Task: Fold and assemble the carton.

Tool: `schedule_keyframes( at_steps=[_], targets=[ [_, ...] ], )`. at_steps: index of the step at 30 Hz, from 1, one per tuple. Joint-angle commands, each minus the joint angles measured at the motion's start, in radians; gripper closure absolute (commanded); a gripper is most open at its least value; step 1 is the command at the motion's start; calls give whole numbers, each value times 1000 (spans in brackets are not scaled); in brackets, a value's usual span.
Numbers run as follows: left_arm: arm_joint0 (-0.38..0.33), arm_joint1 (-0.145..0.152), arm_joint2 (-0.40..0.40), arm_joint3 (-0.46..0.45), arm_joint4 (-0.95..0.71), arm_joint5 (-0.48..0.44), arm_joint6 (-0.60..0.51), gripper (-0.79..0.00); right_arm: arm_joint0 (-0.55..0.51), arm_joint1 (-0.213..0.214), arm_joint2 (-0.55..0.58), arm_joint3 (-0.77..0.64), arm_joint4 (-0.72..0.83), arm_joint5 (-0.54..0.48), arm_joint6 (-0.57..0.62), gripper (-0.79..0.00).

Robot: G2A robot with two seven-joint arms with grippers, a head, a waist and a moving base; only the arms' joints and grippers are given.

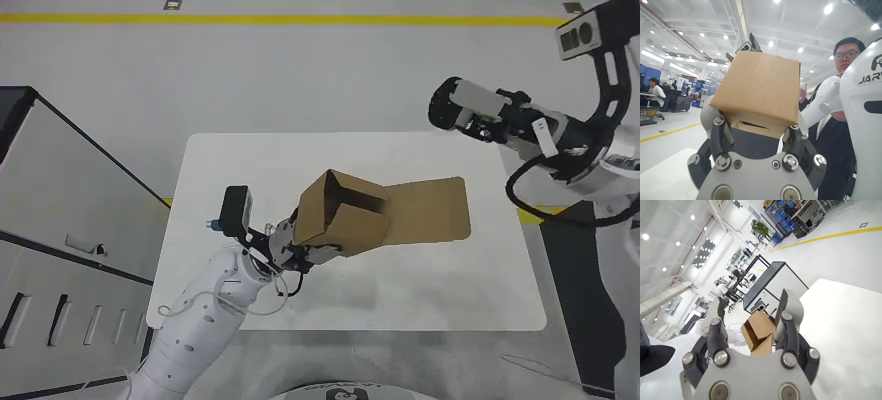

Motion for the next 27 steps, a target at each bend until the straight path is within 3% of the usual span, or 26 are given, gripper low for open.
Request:
schedule_keyframes(
  at_steps=[1,4,12,20,27],
  targets=[
    [4,0,-4,-9,-10,-1,-6,0,-26,0,37,29,114,27,3,-785],
    [10,1,-10,-19,-23,-5,-10,0,-77,0,89,59,220,74,37,-785],
    [16,-1,-16,-35,-55,-12,-20,0,-229,6,131,30,230,138,178,-785],
    [9,-1,-18,-39,-42,-13,-37,0,-233,5,126,29,238,133,176,-785],
    [20,-1,-24,-59,-72,18,-60,0,-276,-2,56,47,295,40,302,-785]
  ],
)
